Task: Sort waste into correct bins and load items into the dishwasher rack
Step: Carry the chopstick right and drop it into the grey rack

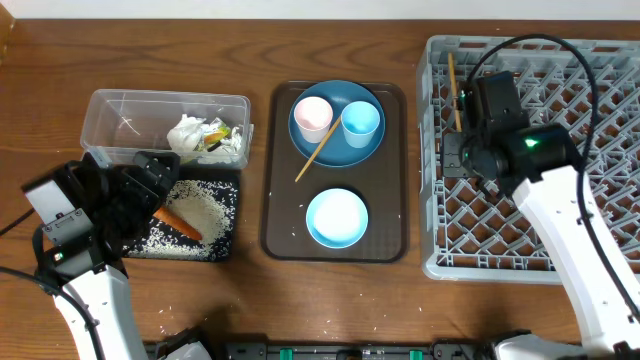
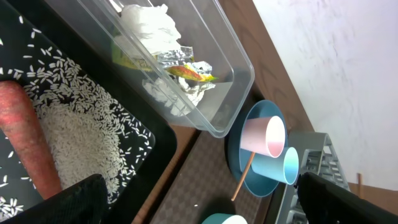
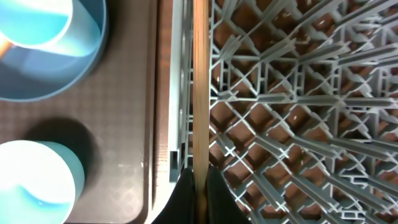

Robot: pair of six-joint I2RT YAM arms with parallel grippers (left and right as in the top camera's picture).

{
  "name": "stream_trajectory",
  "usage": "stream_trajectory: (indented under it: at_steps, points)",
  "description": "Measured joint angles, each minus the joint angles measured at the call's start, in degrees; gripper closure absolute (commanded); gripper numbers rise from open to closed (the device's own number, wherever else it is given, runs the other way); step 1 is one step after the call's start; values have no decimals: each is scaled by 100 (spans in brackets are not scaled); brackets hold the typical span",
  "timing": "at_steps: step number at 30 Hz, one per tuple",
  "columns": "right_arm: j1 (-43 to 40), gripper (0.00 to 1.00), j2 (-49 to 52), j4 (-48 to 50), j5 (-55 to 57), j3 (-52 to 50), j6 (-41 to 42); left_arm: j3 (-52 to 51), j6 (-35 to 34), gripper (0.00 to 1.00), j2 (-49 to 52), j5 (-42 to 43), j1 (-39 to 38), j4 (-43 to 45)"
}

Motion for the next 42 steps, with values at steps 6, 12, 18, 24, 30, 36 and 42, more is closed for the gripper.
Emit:
stream_trajectory:
  at_steps: [6, 12, 18, 24, 30, 36, 42]
  points:
    - [-66, 99, 474, 52, -87, 0, -98, 0, 0, 0, 0, 0, 0, 0]
    - [-101, 99, 988, 184, -107, 0, -120, 0, 0, 0, 0, 0, 0, 0]
    - [-227, 99, 1373, 188, -116, 0, -144, 0, 0, 0, 0, 0, 0, 0]
    - [-269, 53, 1547, 192, -109, 0, -177, 0, 0, 0, 0, 0, 0, 0]
    - [-269, 50, 1547, 151, -103, -2, -201, 0, 0, 0, 0, 0, 0, 0]
    - [-269, 49, 1532, -369, -212, 251, -199, 0, 0, 0, 2, 0, 0, -2]
    - [-184, 1, 1119, -737, -586, 911, 94, 0, 0, 0, 0, 0, 0, -2]
